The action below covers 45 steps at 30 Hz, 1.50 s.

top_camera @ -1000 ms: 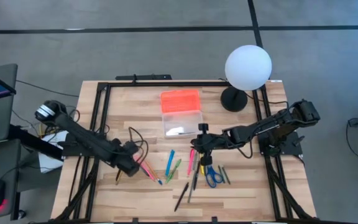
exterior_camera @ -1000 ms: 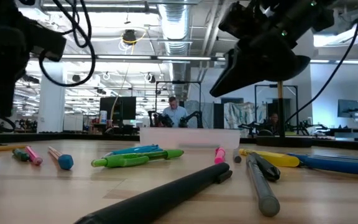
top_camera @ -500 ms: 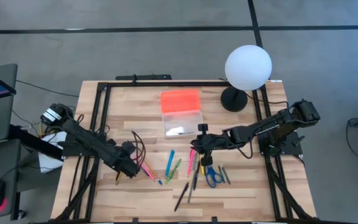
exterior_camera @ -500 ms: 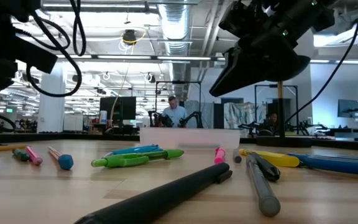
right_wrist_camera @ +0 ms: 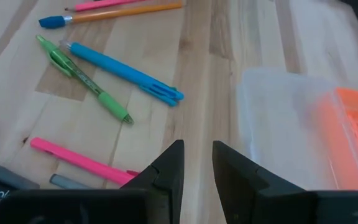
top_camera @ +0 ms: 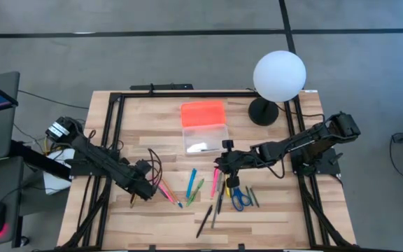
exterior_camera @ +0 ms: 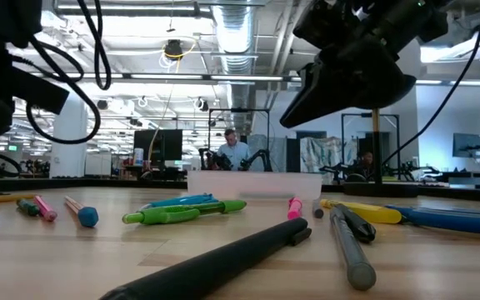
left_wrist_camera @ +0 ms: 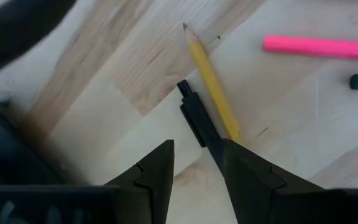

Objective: Pick & place school supplies into a supply box
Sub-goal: Put the black pen into the supply box

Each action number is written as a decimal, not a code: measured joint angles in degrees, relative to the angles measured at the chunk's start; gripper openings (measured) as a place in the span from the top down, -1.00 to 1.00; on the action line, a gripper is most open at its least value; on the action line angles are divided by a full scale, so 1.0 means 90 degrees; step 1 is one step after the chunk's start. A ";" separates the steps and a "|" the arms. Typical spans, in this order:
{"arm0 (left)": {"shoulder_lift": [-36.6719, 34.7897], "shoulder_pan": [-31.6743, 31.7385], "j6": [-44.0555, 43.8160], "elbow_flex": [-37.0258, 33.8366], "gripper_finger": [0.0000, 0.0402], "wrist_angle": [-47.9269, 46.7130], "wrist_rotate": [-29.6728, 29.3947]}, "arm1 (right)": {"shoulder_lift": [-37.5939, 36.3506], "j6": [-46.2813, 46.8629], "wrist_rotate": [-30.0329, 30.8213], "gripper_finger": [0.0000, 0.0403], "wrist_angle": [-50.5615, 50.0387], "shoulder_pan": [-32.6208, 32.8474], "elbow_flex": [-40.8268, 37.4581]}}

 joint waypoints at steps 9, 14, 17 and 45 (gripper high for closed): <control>-0.0002 -0.0173 -0.0211 -0.0048 0.36 0.0110 -0.0081 | 0.0000 -0.0001 -0.0002 0.62 0.0094 0.0000 0.0000; -0.0003 -0.0278 -0.0395 -0.0351 0.36 0.0584 -0.0052 | 0.0000 0.0002 -0.0004 0.62 0.0094 0.0000 0.0000; -0.0017 -0.0324 -0.0509 -0.0458 0.36 0.0729 -0.0053 | 0.0000 0.0002 -0.0004 0.62 0.0095 0.0000 0.0000; -0.0013 -0.0340 -0.1544 -0.0525 0.74 0.1475 0.0790 | 0.0000 0.0014 -0.0007 0.62 0.0034 0.0250 0.0002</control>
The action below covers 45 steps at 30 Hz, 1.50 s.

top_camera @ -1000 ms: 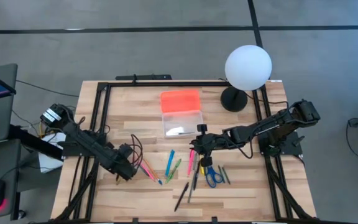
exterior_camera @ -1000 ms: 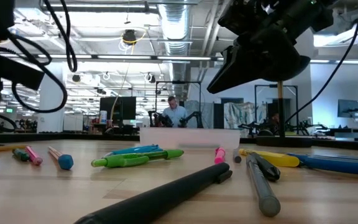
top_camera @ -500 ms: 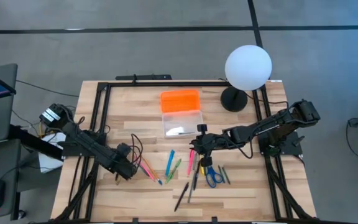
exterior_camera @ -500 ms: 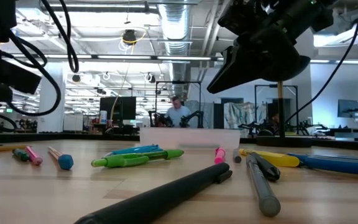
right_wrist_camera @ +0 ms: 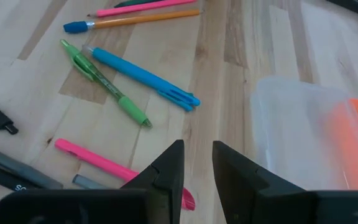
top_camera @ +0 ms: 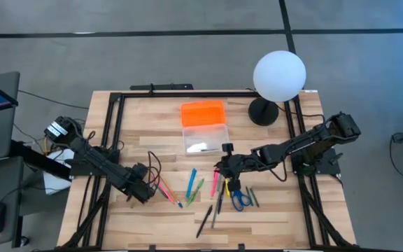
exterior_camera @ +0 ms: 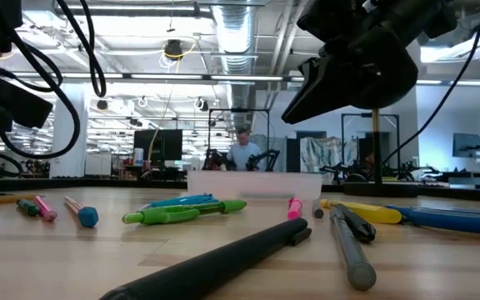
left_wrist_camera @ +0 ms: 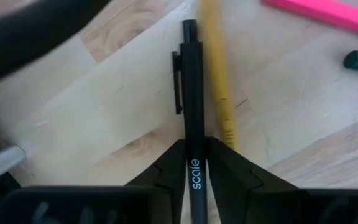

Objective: Pick & place school supplies into a supply box
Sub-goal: Put the black pen into the supply box

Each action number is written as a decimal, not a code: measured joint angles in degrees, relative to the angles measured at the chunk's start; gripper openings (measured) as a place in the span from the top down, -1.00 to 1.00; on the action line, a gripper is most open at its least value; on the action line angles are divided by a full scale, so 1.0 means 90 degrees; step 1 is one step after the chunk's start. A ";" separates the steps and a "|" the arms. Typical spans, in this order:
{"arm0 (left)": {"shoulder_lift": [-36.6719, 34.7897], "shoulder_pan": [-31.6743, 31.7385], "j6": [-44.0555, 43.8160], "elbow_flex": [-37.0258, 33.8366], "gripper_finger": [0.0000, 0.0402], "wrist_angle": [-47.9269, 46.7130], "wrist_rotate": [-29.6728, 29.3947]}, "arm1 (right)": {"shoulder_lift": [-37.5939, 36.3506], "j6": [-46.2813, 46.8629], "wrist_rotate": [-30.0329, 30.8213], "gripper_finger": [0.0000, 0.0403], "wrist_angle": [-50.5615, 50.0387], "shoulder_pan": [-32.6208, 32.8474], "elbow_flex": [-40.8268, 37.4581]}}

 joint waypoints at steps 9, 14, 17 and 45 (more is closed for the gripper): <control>0.0005 0.0059 0.0712 0.0007 0.84 -0.0104 -0.0226 | 0.0000 -0.0010 0.0000 0.62 -0.0054 0.0000 0.0002; 0.0009 0.0409 0.1411 0.0012 0.79 -0.0218 -0.0332 | 0.0000 -0.0010 0.0004 0.62 -0.0054 0.0033 0.0002; 0.0009 0.0689 0.2078 0.0012 0.82 -0.0242 -0.0443 | 0.0000 -0.0010 0.0002 0.62 -0.0059 0.0102 0.0002; 0.0001 0.1190 0.5182 -0.0271 0.86 0.0035 -0.1793 | 0.0000 0.0491 0.0202 0.62 -0.0668 0.1095 0.0002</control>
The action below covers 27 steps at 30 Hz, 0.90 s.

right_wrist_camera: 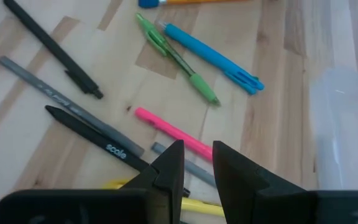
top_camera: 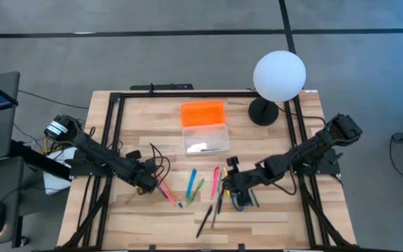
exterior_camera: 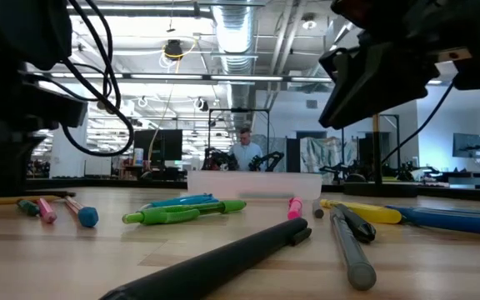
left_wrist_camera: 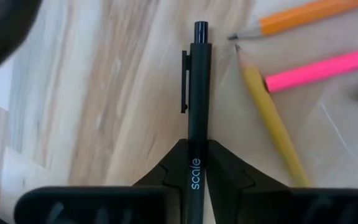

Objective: Pick & place school supplies into a supply box
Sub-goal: Put the black pen into the supply box

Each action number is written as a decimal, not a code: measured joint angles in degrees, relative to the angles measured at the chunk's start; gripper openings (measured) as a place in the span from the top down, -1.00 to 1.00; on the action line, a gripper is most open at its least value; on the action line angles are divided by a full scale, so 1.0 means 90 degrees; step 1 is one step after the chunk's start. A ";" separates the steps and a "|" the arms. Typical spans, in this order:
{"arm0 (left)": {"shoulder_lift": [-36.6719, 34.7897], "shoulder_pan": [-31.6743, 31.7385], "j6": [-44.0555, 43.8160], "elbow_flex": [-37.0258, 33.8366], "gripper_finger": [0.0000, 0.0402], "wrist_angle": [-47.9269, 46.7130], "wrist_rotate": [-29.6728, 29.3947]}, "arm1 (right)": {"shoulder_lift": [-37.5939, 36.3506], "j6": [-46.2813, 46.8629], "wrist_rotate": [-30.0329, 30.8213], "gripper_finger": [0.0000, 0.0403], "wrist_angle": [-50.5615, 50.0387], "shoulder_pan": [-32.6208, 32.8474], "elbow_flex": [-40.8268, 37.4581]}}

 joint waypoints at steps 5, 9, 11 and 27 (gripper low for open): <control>0.0010 0.0015 0.0027 0.0141 0.89 -0.0110 -0.0017 | 0.0000 0.0002 0.0000 0.62 0.0000 0.0021 0.0000; 0.0039 0.0026 0.0038 0.0276 0.90 -0.0245 -0.0337 | 0.0000 0.0005 0.0005 0.62 0.0000 0.0015 0.0000; 0.0026 0.0058 0.0065 0.0390 0.90 -0.0208 -0.0475 | 0.0000 0.0005 0.0002 0.62 0.0000 0.0017 0.0000; 0.0005 0.1155 0.2034 0.1617 0.91 -0.0043 -0.0711 | 0.0000 0.0461 0.0002 0.62 -0.0283 0.0017 0.0000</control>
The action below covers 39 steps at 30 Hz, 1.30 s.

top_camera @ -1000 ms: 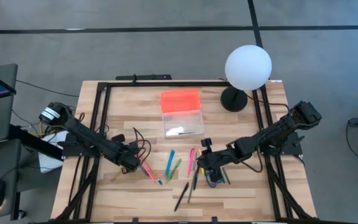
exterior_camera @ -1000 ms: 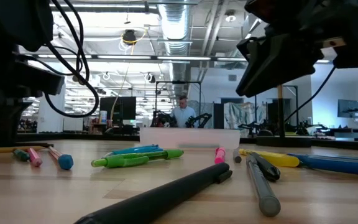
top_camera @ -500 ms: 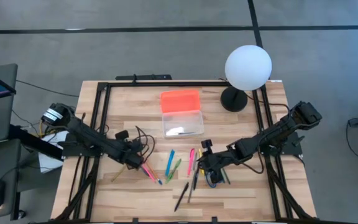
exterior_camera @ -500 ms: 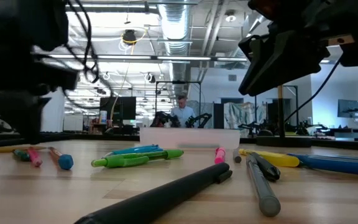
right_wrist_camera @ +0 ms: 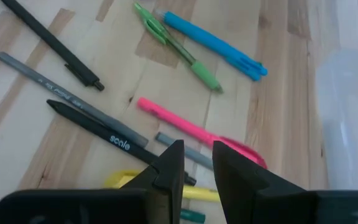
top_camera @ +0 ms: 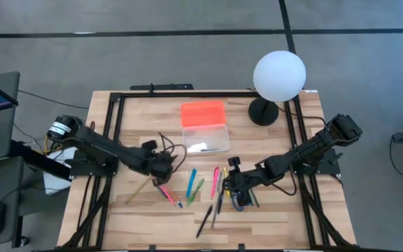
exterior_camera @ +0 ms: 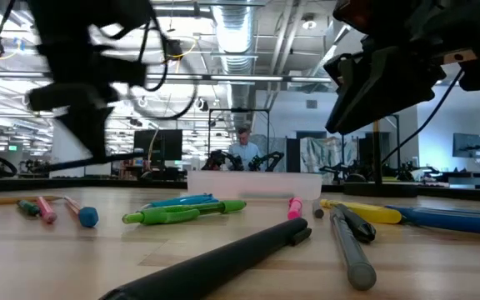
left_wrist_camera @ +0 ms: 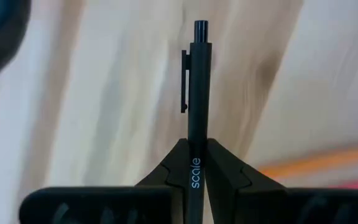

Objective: Pick & place school supplies into a supply box
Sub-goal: Put the black pen into the supply box

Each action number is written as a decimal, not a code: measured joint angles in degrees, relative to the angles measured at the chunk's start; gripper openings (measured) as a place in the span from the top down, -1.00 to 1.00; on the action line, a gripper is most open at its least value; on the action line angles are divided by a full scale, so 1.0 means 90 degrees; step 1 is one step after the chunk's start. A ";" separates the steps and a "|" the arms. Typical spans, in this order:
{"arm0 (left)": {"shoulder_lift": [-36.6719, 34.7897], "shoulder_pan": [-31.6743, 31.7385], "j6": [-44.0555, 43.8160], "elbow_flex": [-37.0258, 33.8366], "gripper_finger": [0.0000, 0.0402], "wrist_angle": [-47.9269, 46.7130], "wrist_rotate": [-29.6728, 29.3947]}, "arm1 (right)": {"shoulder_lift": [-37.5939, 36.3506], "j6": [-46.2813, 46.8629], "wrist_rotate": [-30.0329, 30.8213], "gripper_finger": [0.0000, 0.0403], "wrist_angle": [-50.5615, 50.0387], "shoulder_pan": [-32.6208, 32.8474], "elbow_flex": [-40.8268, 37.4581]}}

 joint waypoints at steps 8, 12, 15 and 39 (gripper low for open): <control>0.0057 0.1215 0.2102 0.0737 0.91 0.1643 0.0138 | 0.0000 0.0556 0.0005 0.62 -0.0416 0.0001 0.0000; 0.0389 0.1772 0.2945 0.0858 0.91 0.2686 0.0634 | -0.0002 0.0828 0.0003 0.62 -0.0642 0.0010 0.0000; 0.0808 0.2090 0.3309 0.1041 0.91 0.3235 0.1071 | -0.0002 0.1059 0.0003 0.62 -0.0826 0.0010 0.0000; 0.2931 0.2940 0.3481 0.2959 0.76 0.2348 0.1774 | -0.0002 0.3726 0.0377 0.62 -0.2306 0.0567 -0.0002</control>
